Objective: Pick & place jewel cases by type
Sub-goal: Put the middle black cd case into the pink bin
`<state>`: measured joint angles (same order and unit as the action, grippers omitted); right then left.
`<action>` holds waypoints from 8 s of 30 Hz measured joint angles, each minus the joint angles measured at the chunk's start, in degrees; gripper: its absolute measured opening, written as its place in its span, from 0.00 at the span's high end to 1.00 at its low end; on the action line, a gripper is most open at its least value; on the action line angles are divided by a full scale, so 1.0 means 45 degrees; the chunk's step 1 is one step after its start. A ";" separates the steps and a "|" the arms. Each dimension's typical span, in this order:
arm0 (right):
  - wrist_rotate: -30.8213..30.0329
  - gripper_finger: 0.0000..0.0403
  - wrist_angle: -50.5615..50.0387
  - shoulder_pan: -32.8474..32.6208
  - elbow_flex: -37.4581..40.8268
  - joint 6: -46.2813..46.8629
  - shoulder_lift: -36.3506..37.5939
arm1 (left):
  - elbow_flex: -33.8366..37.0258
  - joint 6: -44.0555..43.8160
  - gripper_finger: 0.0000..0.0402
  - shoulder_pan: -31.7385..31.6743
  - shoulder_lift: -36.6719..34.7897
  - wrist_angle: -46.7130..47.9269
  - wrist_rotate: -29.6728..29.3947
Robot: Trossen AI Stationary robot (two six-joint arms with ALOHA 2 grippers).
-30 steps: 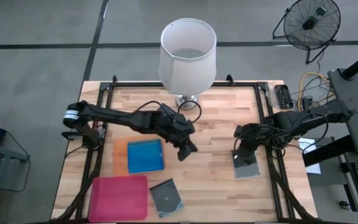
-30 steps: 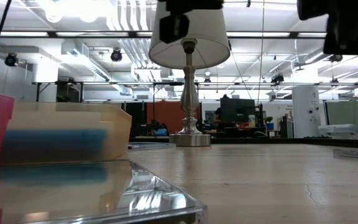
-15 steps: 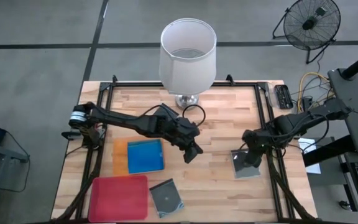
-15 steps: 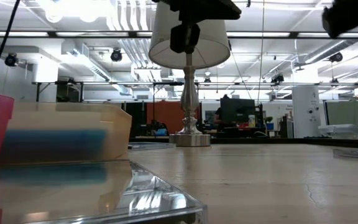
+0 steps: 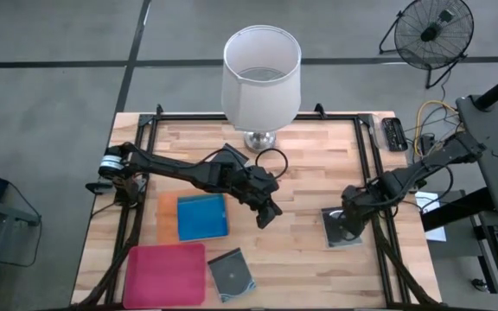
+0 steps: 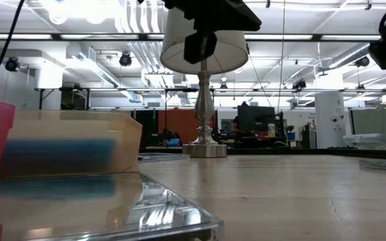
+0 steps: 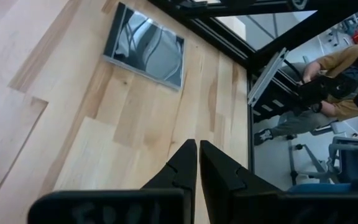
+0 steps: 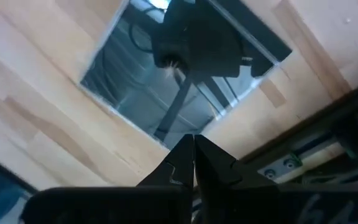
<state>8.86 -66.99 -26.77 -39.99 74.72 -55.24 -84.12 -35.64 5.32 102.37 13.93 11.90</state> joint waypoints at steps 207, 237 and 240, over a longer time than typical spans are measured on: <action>-0.4599 0.98 0.4558 -0.1590 -0.0432 0.4017 -0.3584 | 0.0187 -1.0911 1.00 0.1841 0.4031 -0.0898 -0.4765; -0.4526 0.74 0.4845 -0.1608 -0.0232 0.3681 -0.3580 | 0.0819 -1.2075 0.53 0.1783 0.4027 -0.1610 -0.4529; -0.4531 0.70 0.5020 -0.1606 -0.0214 0.3515 -0.3580 | 0.1071 -1.2183 0.49 0.1783 0.4007 -0.2269 -0.4523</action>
<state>-11.53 -44.40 -34.00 -40.95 90.54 -71.35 -79.30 -90.46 13.34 120.40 3.72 -8.45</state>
